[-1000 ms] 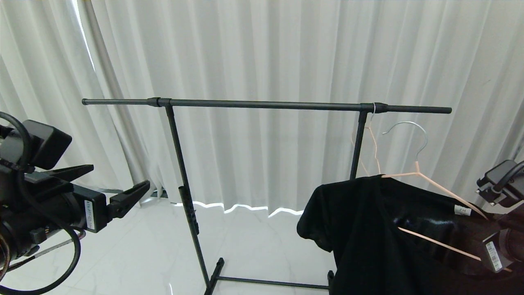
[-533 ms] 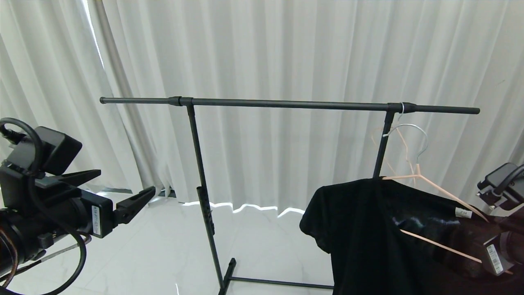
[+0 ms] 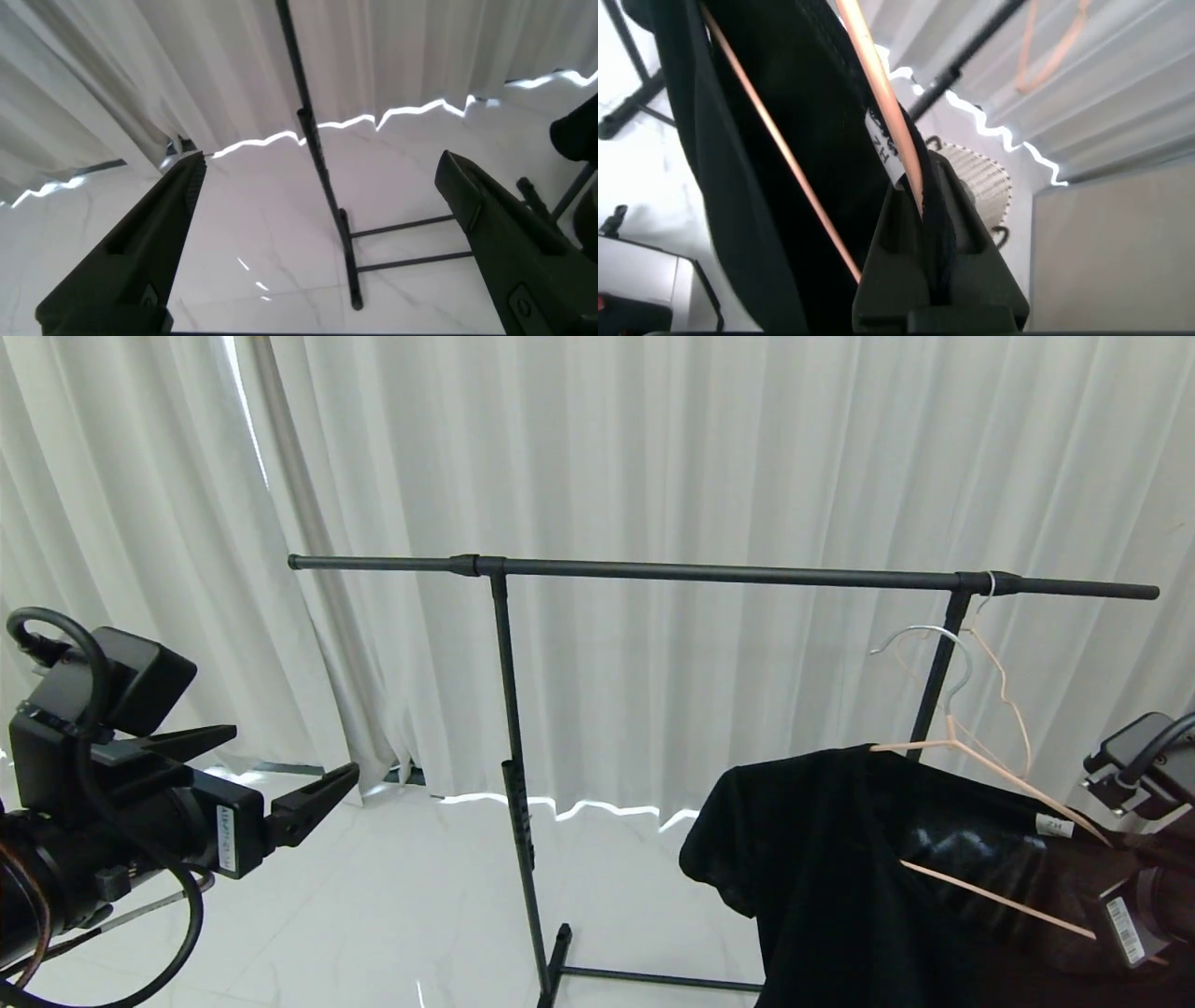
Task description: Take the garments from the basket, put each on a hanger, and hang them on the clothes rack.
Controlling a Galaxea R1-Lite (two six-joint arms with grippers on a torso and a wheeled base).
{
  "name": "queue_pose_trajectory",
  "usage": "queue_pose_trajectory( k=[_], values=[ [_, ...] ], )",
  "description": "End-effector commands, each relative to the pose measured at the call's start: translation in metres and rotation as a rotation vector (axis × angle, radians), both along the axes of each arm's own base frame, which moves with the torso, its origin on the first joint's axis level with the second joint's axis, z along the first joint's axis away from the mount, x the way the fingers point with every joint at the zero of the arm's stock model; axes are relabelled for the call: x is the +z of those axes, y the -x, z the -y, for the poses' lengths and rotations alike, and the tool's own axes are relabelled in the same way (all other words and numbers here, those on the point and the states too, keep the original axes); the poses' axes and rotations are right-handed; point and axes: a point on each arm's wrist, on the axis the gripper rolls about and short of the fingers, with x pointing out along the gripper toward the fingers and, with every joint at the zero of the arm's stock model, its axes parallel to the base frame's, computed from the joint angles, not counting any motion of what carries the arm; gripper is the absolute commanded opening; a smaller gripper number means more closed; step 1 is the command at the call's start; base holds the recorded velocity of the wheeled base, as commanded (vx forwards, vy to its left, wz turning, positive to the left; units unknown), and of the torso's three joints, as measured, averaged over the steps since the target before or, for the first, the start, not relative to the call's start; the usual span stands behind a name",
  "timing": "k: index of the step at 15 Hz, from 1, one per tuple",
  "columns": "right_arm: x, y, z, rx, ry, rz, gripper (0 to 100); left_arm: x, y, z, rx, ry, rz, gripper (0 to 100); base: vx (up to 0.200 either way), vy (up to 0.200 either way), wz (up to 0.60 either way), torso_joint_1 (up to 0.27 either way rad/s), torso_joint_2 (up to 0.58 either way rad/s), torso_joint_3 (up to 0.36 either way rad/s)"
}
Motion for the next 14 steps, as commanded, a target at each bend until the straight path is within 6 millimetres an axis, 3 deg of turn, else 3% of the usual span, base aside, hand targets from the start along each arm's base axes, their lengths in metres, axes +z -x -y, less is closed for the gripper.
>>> queue_pose_trajectory(
  k=[1, 6, 9, 12, 14],
  values=[
    [-0.001, -0.001, 0.0, -0.001, 0.002, -0.003, 0, -0.001, 0.0, 0.0, -0.001, -0.002, -0.004, 100, 0.0, 0.0, 0.0, 0.0, 0.0, 0.0],
    [-0.002, -0.007, 0.0, -0.064, -0.054, -0.022, 0, -0.012, 0.005, -0.001, -0.037, -0.129, 0.037, 100, 0.0, 0.0, 0.0, 0.0, 0.0, 0.0],
    [-0.001, -0.03, 0.005, -0.325, -0.144, 0.01, 0, -0.012, 0.005, -0.001, -0.041, -0.14, 0.056, 100, 0.0, 0.0, 0.0, 0.0, 0.0, 0.0],
    [-0.001, -0.044, 0.0, -0.419, -0.199, 0.07, 0, -0.01, 0.009, 0.005, -0.084, -0.135, 0.075, 100, 0.0, 0.0, 0.0, 0.0, 0.0, 0.0],
    [0.0, -0.048, -0.002, -0.421, -0.207, 0.086, 0, -0.013, 0.011, 0.007, -0.1, -0.137, 0.066, 100, 0.2, 0.0, 0.0, 0.007, 0.0, 0.002]
  ],
)
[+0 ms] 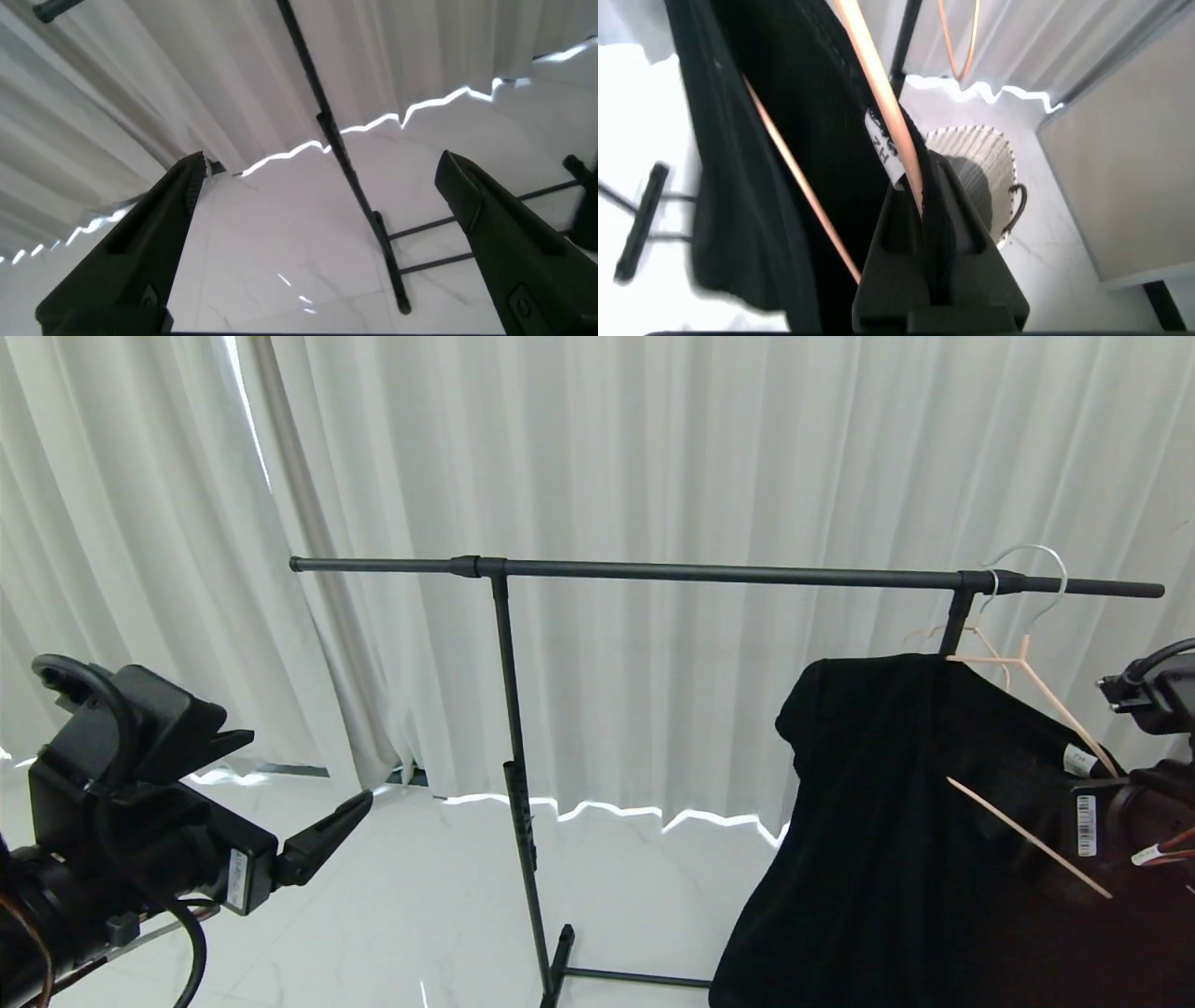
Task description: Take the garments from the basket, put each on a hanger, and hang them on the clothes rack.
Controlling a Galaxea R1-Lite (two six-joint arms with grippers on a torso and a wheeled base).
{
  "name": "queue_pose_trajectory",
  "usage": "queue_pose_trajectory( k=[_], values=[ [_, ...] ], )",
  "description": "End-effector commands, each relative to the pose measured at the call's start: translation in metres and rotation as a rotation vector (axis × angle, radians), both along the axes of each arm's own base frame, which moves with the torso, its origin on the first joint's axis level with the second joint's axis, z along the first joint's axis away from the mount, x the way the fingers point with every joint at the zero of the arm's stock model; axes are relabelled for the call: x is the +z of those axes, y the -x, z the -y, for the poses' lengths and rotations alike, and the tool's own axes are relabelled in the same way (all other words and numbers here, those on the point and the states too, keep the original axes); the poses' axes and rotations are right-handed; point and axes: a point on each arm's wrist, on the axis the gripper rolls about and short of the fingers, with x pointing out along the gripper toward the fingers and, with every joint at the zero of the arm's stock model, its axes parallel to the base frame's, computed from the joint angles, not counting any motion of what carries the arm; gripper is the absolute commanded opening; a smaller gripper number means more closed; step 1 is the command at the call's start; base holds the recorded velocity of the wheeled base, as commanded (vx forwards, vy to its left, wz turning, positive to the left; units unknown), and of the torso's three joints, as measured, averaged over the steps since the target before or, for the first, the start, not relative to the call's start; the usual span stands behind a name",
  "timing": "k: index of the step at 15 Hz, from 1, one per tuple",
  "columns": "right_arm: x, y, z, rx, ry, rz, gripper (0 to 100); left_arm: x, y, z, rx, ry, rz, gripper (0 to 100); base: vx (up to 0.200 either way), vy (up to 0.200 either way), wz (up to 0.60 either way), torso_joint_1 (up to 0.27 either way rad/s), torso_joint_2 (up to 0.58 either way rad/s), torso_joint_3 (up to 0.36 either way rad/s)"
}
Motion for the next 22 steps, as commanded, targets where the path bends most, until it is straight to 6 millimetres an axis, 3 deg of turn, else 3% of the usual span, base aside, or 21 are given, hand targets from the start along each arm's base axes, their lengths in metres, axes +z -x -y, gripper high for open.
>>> queue_pose_trajectory(
  k=[1, 19, 22],
  values=[
    [-0.001, -0.007, -0.003, -0.002, 0.006, -0.006, 0, -0.004, 0.003, 0.001, -0.011, -0.003, -0.009, 100, 0.2, 0.0, 0.0, -0.017, -0.01, 0.002],
    [-0.013, -0.019, -0.009, -0.003, 0.029, -0.052, 0, -0.002, 0.01, 0.006, -0.05, 0.001, 0.007, 100, 0.2, 0.0, 0.0, 0.002, 0.0, 0.002],
    [-0.02, -0.032, -0.014, -0.041, 0.047, -0.045, 0, -0.002, 0.01, 0.005, -0.05, 0.003, 0.008, 100, 0.0, 0.0, 0.0, 0.0, 0.0, 0.0]
  ],
)
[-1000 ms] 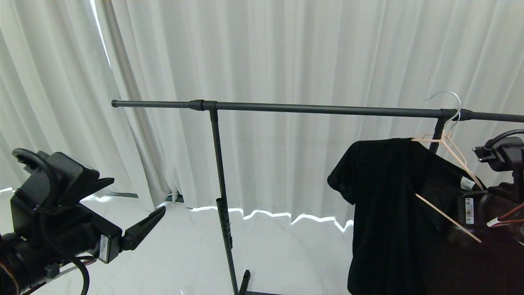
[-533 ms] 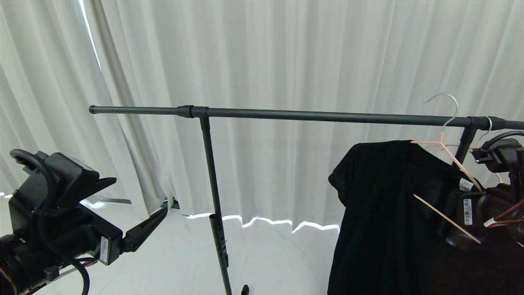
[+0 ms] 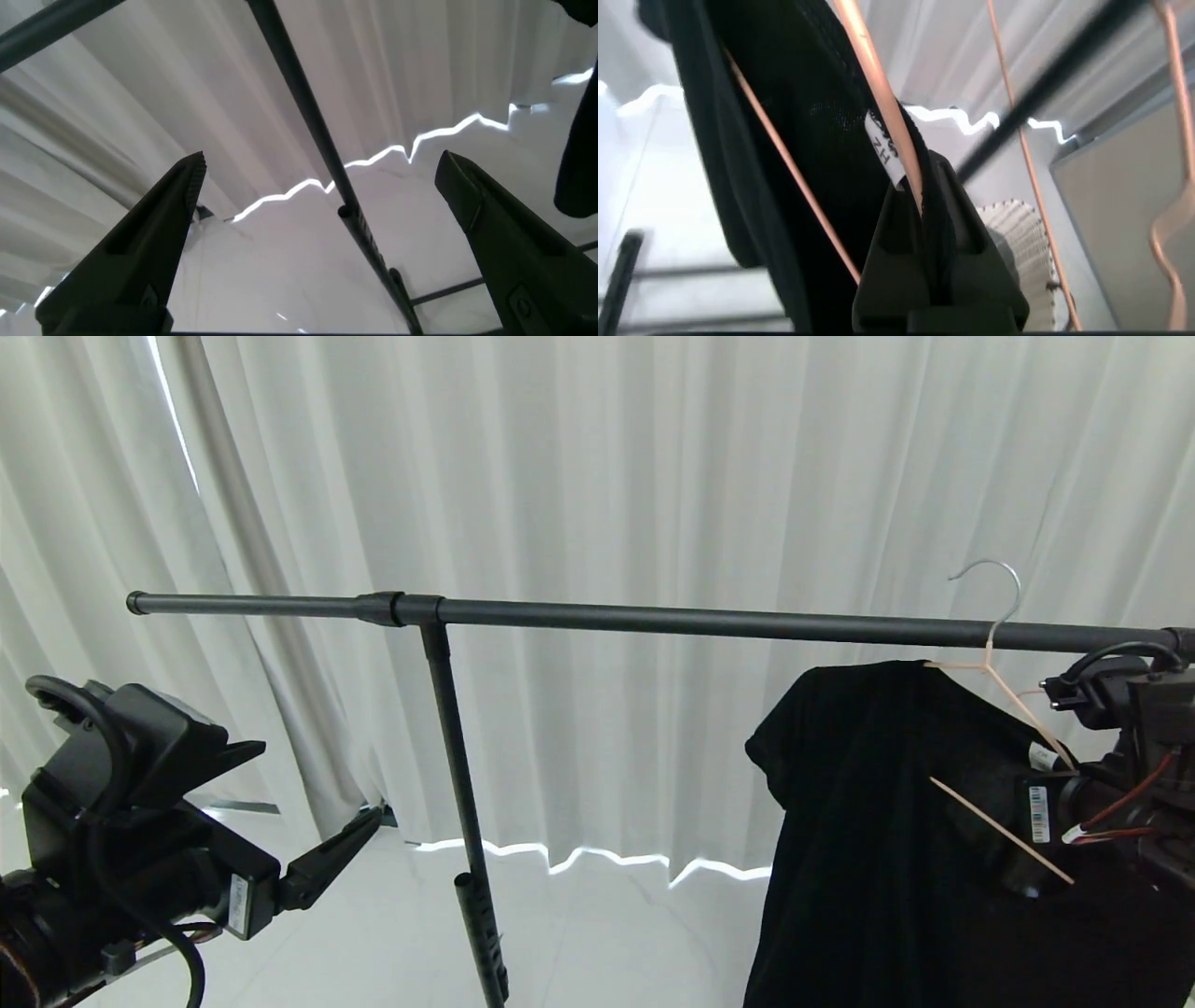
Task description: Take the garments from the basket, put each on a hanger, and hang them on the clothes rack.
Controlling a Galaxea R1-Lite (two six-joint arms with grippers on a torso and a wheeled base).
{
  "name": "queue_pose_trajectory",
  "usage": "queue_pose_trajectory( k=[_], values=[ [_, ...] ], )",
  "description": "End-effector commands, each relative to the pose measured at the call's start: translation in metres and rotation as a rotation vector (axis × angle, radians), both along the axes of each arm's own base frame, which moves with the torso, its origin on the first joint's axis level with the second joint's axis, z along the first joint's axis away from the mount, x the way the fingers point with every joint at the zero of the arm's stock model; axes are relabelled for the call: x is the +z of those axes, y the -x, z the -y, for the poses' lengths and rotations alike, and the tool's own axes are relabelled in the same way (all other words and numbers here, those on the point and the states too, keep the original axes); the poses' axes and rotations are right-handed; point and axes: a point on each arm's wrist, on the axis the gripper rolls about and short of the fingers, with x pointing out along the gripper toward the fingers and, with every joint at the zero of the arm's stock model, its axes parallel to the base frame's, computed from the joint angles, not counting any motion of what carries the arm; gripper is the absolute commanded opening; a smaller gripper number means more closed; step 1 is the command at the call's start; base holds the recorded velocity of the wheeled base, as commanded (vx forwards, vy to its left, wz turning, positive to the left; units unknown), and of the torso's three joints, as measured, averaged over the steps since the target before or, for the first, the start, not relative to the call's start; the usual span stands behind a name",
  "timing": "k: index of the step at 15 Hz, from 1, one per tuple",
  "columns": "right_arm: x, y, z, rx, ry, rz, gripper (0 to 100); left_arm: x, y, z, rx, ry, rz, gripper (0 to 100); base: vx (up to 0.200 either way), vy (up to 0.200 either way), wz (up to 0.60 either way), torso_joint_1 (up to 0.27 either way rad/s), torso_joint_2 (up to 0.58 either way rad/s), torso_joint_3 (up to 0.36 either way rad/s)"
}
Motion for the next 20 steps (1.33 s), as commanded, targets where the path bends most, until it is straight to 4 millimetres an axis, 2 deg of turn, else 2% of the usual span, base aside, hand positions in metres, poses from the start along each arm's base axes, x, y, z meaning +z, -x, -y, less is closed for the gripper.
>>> queue_pose_trajectory(
  k=[1, 5, 13, 14, 16, 17, 20],
  values=[
    [-0.01, -0.009, -0.004, -0.014, 0.025, -0.034, 0, 0.0, 0.0, 0.0, -0.001, 0.001, 0.003, 100, 0.0, 0.0, 0.0, 0.0, 0.0, 0.0],
    [-0.019, -0.014, -0.007, -0.026, 0.047, -0.065, 0, 0.0, 0.0, 0.0, 0.001, 0.0, 0.0, 100, 0.0, 0.0, 0.0, 0.0, 0.0, 0.0],
    [-0.027, -0.01, -0.007, -0.022, 0.051, -0.091, 0, -0.002, 0.002, 0.002, -0.017, -0.003, -0.005, 100, 0.0, 0.0, 0.0, 0.0, 0.0, 0.0],
    [-0.027, -0.009, -0.007, -0.023, 0.039, -0.086, 100, -0.003, 0.002, 0.002, -0.017, -0.004, -0.008, 100, 0.0, 0.0, 0.0, 0.0, 0.0, 0.0],
    [-0.026, -0.005, -0.007, -0.023, 0.025, -0.078, 100, -0.002, 0.001, 0.002, -0.017, -0.003, -0.007, 100, 0.0, 0.0, 0.0, 0.0, 0.0, 0.0],
    [-0.022, 0.004, -0.007, -0.01, 0.001, -0.051, 100, -0.003, 0.002, 0.002, -0.015, -0.004, -0.01, 100, 0.0, 0.0, 0.0, 0.0, 0.0, 0.0],
    [-0.006, 0.018, -0.004, 0.003, -0.067, 0.046, 100, -0.019, 0.01, -0.001, -0.014, -0.02, -0.056, 100, 0.0, 0.0, 0.0, 0.0, 0.0, 0.0]
  ],
)
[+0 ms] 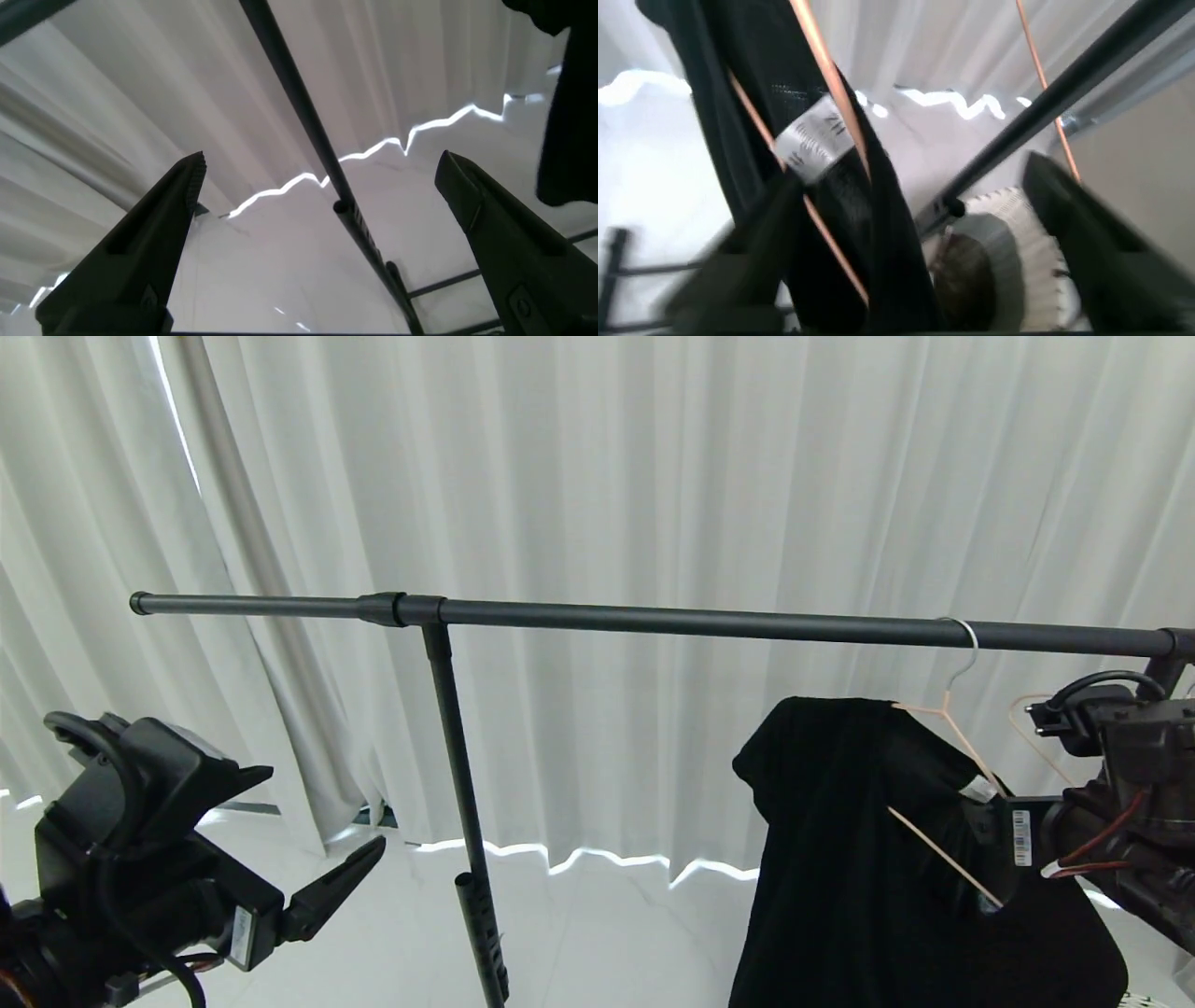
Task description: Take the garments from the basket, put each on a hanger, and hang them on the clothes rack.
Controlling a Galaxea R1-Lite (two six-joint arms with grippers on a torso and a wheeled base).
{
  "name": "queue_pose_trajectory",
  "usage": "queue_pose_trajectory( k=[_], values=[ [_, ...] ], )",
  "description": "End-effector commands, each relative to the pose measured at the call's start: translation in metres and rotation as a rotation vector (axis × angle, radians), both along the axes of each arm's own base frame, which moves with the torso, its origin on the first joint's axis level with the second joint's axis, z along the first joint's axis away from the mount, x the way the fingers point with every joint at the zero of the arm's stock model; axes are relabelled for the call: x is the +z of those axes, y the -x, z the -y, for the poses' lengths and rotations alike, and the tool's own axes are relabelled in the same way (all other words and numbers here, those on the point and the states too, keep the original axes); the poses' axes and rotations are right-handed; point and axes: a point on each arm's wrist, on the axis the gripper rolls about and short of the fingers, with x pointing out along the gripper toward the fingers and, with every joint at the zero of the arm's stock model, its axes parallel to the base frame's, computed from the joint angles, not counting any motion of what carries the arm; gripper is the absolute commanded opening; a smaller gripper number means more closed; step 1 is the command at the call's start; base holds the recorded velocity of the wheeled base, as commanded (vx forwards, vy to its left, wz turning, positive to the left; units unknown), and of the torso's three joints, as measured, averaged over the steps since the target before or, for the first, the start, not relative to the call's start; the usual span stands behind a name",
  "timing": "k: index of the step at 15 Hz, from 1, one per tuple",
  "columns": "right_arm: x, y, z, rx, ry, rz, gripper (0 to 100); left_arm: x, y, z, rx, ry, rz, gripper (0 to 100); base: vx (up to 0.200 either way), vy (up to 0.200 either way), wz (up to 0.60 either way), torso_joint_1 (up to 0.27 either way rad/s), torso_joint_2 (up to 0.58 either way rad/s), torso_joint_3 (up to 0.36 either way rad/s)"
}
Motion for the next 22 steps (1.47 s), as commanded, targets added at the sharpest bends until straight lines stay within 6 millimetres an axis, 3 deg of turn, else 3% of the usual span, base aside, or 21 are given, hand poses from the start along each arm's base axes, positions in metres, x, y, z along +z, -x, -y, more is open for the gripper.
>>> queue_pose_trajectory(
  k=[1, 3, 7, 11, 15, 16, 19, 22],
  values=[
    [0.014, 0.017, 0.007, 0.015, -0.045, 0.08, 100, -0.009, 0.006, -0.002, 0.005, -0.011, -0.025, 100, 0.0, 0.0, 0.0, 0.0, 0.0, 0.0],
    [0.018, 0.035, 0.016, 0.018, -0.064, 0.121, 100, -0.021, 0.011, -0.006, 0.072, -0.041, -0.061, 100, 0.0, 0.0, 0.0, 0.0, 0.0, 0.0],
    [0.005, 0.066, 0.035, 0.009, -0.069, 0.134, 100, -0.05, 0.031, -0.017, 0.182, -0.088, -0.132, 100, 0.0, 0.0, 0.0, 0.0, 0.0, 0.0],
    [0.016, 0.079, 0.039, 0.141, -0.158, 0.184, 100, -0.057, 0.045, -0.023, 0.205, -0.086, -0.124, 100, 0.0, 0.0, 0.0, 0.0, 0.0, 0.0],
    [0.014, 0.088, 0.044, 0.197, -0.103, 0.176, 100, -0.067, 0.05, -0.027, 0.237, -0.092, -0.161, 100, 0.0, 0.0, 0.0, 0.0, 0.0, 0.0],
    [0.004, 0.09, 0.053, 0.125, -0.033, 0.123, 100, -0.076, 0.058, -0.033, 0.287, -0.097, -0.187, 100, 0.0, 0.0, 0.0, 0.0, 0.0, 0.0],
    [-0.004, 0.104, 0.069, 0.028, 0.023, 0.068, 100, -0.08, 0.073, -0.042, 0.387, -0.089, -0.213, 100, -0.2, 0.0, 0.0, -0.001, 0.01, 0.001],
    [-0.013, 0.118, 0.074, 0.01, 0.038, 0.029, 100, -0.093, 0.106, -0.045, 0.405, -0.1, -0.27, 100, -0.2, 0.0, 0.0, 0.001, 0.0, 0.006]
  ],
)
